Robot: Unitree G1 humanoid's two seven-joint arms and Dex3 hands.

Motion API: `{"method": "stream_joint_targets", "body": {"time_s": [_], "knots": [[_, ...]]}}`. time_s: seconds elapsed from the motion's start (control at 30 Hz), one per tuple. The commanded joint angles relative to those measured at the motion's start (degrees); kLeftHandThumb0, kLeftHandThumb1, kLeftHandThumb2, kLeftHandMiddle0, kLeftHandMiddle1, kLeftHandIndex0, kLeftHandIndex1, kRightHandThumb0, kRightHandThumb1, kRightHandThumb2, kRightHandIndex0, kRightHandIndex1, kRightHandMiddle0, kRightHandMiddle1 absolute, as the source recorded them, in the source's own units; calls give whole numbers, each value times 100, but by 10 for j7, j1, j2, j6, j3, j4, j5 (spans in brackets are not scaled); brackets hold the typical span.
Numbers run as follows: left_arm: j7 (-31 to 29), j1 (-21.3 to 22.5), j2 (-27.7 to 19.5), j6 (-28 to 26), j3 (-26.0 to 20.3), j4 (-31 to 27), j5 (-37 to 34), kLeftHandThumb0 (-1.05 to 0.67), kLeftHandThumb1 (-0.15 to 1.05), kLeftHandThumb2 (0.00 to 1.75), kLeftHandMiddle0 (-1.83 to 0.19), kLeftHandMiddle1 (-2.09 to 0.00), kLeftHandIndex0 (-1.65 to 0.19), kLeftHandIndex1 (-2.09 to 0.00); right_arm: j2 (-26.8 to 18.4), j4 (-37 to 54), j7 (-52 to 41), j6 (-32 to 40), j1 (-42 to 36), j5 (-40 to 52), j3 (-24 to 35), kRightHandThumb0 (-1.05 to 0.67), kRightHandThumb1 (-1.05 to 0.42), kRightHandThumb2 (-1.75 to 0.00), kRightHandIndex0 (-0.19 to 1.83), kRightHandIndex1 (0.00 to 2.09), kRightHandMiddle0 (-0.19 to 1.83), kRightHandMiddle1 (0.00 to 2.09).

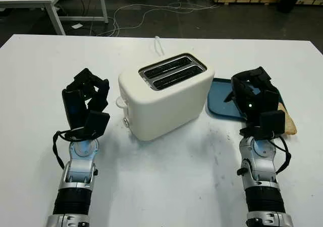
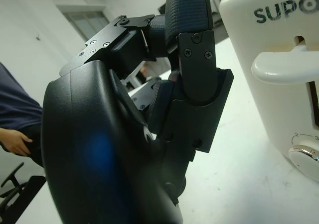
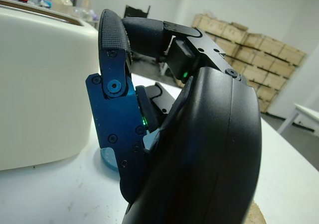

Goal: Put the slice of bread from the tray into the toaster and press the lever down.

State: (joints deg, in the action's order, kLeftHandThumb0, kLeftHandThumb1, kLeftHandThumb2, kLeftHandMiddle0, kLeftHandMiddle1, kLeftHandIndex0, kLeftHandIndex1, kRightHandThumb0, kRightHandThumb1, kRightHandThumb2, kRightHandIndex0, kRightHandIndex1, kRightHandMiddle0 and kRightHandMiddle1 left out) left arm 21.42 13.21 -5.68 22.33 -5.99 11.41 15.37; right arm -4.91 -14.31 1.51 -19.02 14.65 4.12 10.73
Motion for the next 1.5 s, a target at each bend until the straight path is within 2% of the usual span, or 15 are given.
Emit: {"method": "stream_joint_targets", "body": {"time_s": [0.0,0.4,0.5,0.57,0.63,0.73,0.83,0.87,0.93,1.0,1.07,1.27,1.47], "knots": [[0,0,-1,3,2,0,1,-81,90,40,-121,-160,-92,-158,-1,-2,2,-3,0,4,4,-49,-92,-30,94,175,78,146],[1,-3,2,5,3,0,-2,-81,90,41,-122,-159,-93,-158,-1,-5,4,-3,-3,-4,0,-47,-92,-33,94,175,80,144],[-2,-4,5,0,3,-3,-8,-81,88,41,-122,-159,-93,-157,-17,-10,11,-35,-7,-35,-2,-47,-92,-33,92,174,78,140],[-2,-3,6,-2,3,-3,-7,-82,88,42,-122,-158,-93,-157,-42,-12,0,-76,-19,-56,-3,-47,-92,-32,87,173,77,122],[-1,-1,4,4,3,2,-6,-82,88,42,-122,-157,-93,-156,-76,-11,-4,-120,-35,-87,-1,-52,-92,-23,77,157,82,83],[-3,0,2,7,1,4,-10,-82,88,43,-122,-157,-93,-156,-140,-9,12,-175,-63,-159,8,-55,-90,-8,70,129,78,68],[-3,-1,2,4,0,2,-12,-82,88,42,-121,-157,-93,-156,-242,-10,46,-210,-101,-290,15,-59,-90,-1,54,102,64,48],[-3,-1,1,5,0,4,-10,-82,88,42,-121,-157,-92,-156,-274,-7,53,-207,-114,-332,14,-60,-90,-1,51,83,63,31],[-3,0,0,8,0,7,-10,-82,89,42,-121,-158,-92,-156,-327,0,70,-188,-133,-411,3,-63,-91,-4,48,60,60,13],[-4,1,0,11,1,9,-10,-82,89,41,-121,-157,-92,-155,-366,19,73,-145,-150,-490,-14,-68,-92,-4,42,40,49,3],[-3,2,0,11,1,10,-10,-82,89,41,-121,-157,-93,-155,-384,55,60,-97,-170,-544,-28,-69,-88,-1,36,27,38,1],[-5,4,-2,9,-2,10,-14,-82,90,40,-122,-156,-93,-154,-411,191,-13,14,-232,-649,-54,-71,-84,-1,16,13,15,0],[-3,6,-8,15,-3,13,-8,-83,91,39,-121,-157,-93,-155,-416,220,-8,59,-245,-710,-75,-74,-83,0,3,7,5,0]]}}
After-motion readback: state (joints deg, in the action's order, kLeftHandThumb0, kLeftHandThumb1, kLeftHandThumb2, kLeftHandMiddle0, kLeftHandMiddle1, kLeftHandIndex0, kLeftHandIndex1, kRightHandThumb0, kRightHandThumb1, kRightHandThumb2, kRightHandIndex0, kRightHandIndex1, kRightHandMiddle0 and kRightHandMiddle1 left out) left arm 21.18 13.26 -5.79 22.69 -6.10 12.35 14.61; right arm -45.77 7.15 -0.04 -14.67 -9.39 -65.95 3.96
